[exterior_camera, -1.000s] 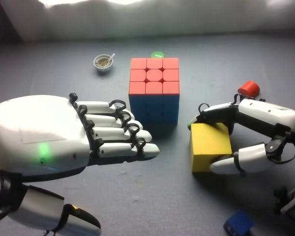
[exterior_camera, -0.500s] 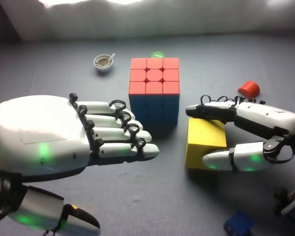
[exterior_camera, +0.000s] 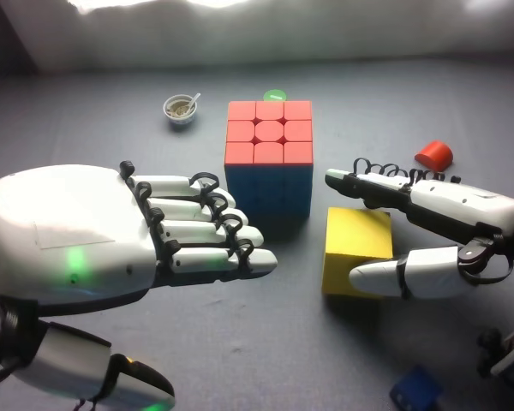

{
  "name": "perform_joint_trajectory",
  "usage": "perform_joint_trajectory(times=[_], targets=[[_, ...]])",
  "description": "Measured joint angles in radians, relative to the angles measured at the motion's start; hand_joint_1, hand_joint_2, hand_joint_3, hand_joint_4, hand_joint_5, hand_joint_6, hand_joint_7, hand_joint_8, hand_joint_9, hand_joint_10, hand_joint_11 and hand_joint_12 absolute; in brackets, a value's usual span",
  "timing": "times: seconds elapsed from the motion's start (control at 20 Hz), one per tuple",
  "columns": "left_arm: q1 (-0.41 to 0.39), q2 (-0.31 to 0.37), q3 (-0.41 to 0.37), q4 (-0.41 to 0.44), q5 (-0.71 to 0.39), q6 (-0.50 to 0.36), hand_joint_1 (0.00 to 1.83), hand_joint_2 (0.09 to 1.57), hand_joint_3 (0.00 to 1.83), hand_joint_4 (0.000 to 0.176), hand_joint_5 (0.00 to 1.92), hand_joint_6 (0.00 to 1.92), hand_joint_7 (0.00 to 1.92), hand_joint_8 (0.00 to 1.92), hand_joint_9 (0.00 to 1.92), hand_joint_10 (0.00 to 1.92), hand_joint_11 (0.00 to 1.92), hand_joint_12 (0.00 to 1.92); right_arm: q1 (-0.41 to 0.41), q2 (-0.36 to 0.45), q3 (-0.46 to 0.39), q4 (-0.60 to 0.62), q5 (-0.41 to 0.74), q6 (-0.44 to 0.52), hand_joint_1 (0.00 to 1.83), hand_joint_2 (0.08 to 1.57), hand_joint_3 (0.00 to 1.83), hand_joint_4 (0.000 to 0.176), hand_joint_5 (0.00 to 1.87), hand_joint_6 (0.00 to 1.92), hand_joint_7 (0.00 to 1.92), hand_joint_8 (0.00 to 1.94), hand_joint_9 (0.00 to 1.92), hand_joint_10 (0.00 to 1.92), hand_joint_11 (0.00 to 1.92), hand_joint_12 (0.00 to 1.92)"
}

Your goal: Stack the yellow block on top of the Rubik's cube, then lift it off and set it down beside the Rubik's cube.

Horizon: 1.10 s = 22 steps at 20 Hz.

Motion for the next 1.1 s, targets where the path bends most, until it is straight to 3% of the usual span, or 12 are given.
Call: perform_joint_trajectory(times=[0.15,0.25,0.35,0.4,0.5,0.65,0.75,1.0,1.1], targets=[[0.0,0.0,0.0,0.0,0.0,0.0,0.23,1.18,0.0,0.0,0.05,0.0,0.1,0.0,0.12,0.01,0.0,0.33,0.0,0.002,0.0,0.0,-0.01,0.0,0.69,1.09,0.0,0.0,0.0,0.0,0.02,0.0,0.0,0.1,0.0,0.5],[0.0,0.0,0.0,0.0,0.0,-0.003,0.26,1.17,0.0,0.0,0.08,0.01,0.12,0.01,0.14,0.01,0.0,0.37,0.0,0.013,0.0,-0.005,-0.023,0.005,0.69,1.08,0.0,0.0,0.0,0.0,0.0,0.0,0.0,0.0,0.0,0.33],[0.0,0.0,0.0,0.0,0.0,-0.003,0.23,1.19,0.0,0.0,0.01,0.0,0.05,0.0,0.07,0.0,0.0,0.22,0.002,0.033,0.0,-0.006,-0.029,0.026,0.68,1.04,0.0,0.0,0.0,0.0,0.0,0.0,0.0,0.0,0.0,0.33],[0.0,0.0,0.0,0.0,0.0,-0.003,0.26,1.17,0.0,0.0,0.05,0.01,0.1,0.0,0.12,0.0,0.0,0.33,0.012,0.046,0.0,-0.003,-0.042,0.044,0.7,1.03,0.0,0.0,0.0,0.0,0.0,0.0,0.0,0.0,0.0,0.32],[0.0,0.0,0.0,0.0,-0.001,-0.004,0.26,1.17,0.0,0.0,0.06,0.0,0.11,0.0,0.13,0.0,0.0,0.37,0.027,0.066,-0.005,-0.002,-0.053,0.059,0.72,0.98,0.0,0.0,0.0,0.0,0.0,0.0,0.0,0.0,0.0,0.32],[0.004,0.0,0.004,0.001,0.0,-0.004,0.21,1.19,0.0,0.0,0.05,0.0,0.09,0.0,0.11,0.0,0.0,0.26,0.034,0.093,-0.031,-0.026,-0.064,0.065,0.72,0.95,0.0,0.0,0.0,0.0,0.0,0.0,0.0,0.0,0.0,0.21],[0.008,0.001,0.008,-0.005,-0.001,-0.004,0.25,1.19,0.0,0.0,0.06,0.0,0.1,0.0,0.11,0.0,0.0,0.31,0.04,0.107,-0.051,-0.04,-0.07,0.066,0.71,0.95,0.0,0.0,0.0,0.0,0.0,0.0,0.0,0.0,0.0,0.08],[0.016,0.006,0.01,-0.008,0.0,-0.005,0.21,1.2,0.0,0.0,0.04,0.0,0.08,0.0,0.1,0.0,0.0,0.27,0.129,0.181,-0.089,-0.042,-0.095,0.077,0.7,0.95,0.0,0.0,0.0,0.0,0.0,0.0,0.0,0.0,0.0,0.03],[0.016,0.006,0.01,-0.008,0.0,-0.005,0.23,1.19,0.0,0.0,0.05,0.0,0.11,0.01,0.13,0.01,0.0,0.35,0.153,0.227,-0.098,-0.042,-0.1,0.08,0.73,0.92,0.0,0.0,0.0,0.0,0.0,0.0,0.0,0.0,0.0,0.0]])
